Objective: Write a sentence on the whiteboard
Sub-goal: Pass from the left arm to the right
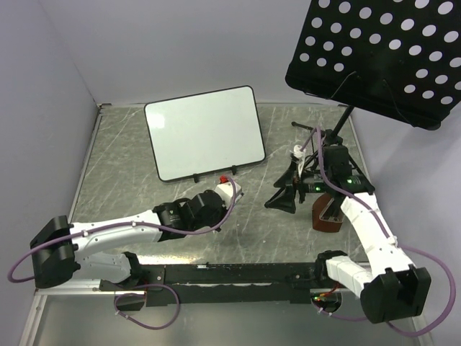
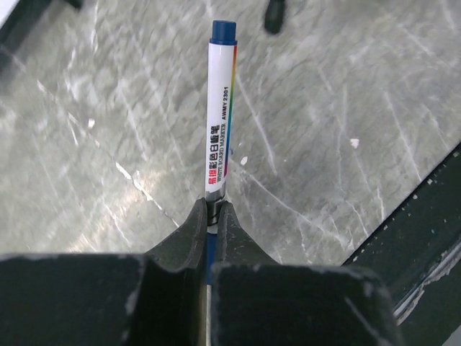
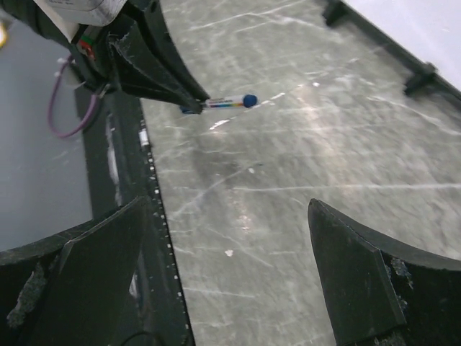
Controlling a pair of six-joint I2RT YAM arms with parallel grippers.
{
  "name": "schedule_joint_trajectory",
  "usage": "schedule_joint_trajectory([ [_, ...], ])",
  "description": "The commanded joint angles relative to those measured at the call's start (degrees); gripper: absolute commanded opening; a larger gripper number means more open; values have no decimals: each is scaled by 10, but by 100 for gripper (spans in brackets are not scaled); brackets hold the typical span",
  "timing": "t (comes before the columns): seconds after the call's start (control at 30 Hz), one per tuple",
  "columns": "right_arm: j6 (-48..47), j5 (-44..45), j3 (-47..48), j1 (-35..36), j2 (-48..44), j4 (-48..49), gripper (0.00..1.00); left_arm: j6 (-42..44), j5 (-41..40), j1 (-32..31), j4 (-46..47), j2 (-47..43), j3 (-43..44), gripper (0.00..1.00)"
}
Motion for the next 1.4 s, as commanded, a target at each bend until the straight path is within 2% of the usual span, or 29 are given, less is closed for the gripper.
schedule_joint_trajectory([
  [0.0,-12,-12,43,44,21,-19,100,80,29,-6,33,-29,1,1],
  [0.23,16,-22,76,101,94,-15,99,114,82,-6,40,-40,7,1],
  [0.6,31,-37,125,136,196,-36,92,124,108,-8,59,-41,19,1],
  [1.0,31,-13,141,189,243,-54,68,127,108,-8,63,-12,43,1],
  [1.37,36,10,152,208,259,-52,45,122,105,-8,65,-2,49,1],
])
